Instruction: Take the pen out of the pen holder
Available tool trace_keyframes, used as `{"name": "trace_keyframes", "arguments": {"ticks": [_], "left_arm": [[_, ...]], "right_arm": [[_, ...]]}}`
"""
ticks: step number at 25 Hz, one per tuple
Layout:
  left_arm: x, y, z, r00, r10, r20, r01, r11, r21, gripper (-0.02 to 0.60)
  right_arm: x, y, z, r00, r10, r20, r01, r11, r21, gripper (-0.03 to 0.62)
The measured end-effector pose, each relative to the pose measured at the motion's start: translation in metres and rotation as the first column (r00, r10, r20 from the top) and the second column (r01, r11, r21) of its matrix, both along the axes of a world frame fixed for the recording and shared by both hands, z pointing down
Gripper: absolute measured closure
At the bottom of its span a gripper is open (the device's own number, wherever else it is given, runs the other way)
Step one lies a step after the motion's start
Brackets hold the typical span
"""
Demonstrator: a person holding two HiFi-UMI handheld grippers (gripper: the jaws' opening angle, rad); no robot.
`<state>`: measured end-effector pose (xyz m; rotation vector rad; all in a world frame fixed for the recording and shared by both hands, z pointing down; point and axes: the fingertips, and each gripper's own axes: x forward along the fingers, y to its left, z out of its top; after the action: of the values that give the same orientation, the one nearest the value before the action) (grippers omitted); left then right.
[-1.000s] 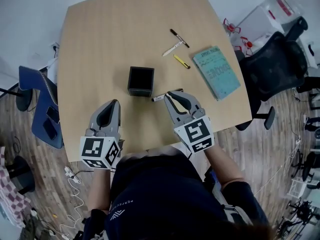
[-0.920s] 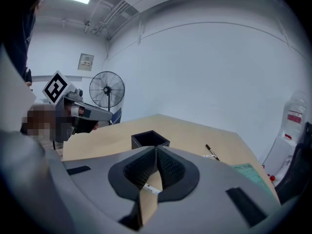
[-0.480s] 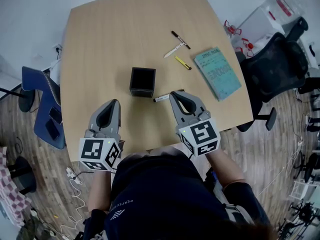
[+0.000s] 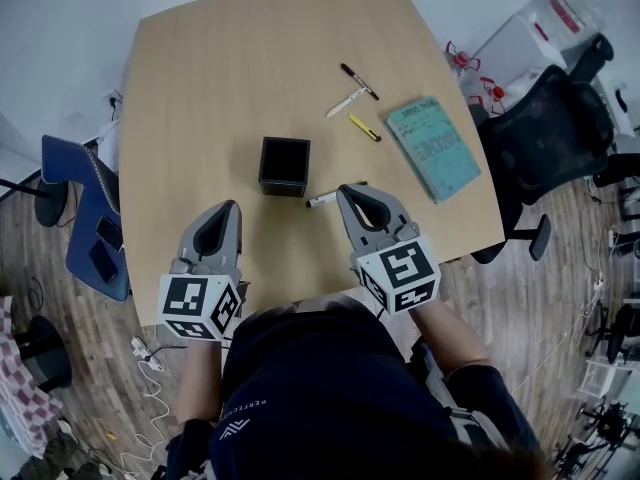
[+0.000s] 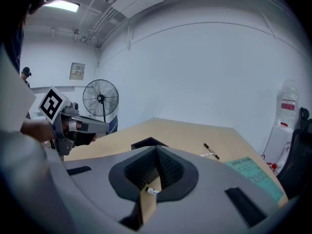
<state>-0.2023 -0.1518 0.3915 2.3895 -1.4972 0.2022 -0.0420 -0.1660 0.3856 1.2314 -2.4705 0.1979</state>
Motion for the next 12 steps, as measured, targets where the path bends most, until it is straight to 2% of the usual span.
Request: {"name": "trace_keyframes", "arguments": {"ticks": [12], "left_arm": [[0.0044, -0.0029, 0.004, 0.999, 0.043, -0.002, -0.043, 0.999, -0.026, 0.578]], "right_arm": [[-0.0016, -0.0053, 0.0036, 1.0, 0.007, 0.004, -0.007, 1.0, -0.021, 0.595]]}}
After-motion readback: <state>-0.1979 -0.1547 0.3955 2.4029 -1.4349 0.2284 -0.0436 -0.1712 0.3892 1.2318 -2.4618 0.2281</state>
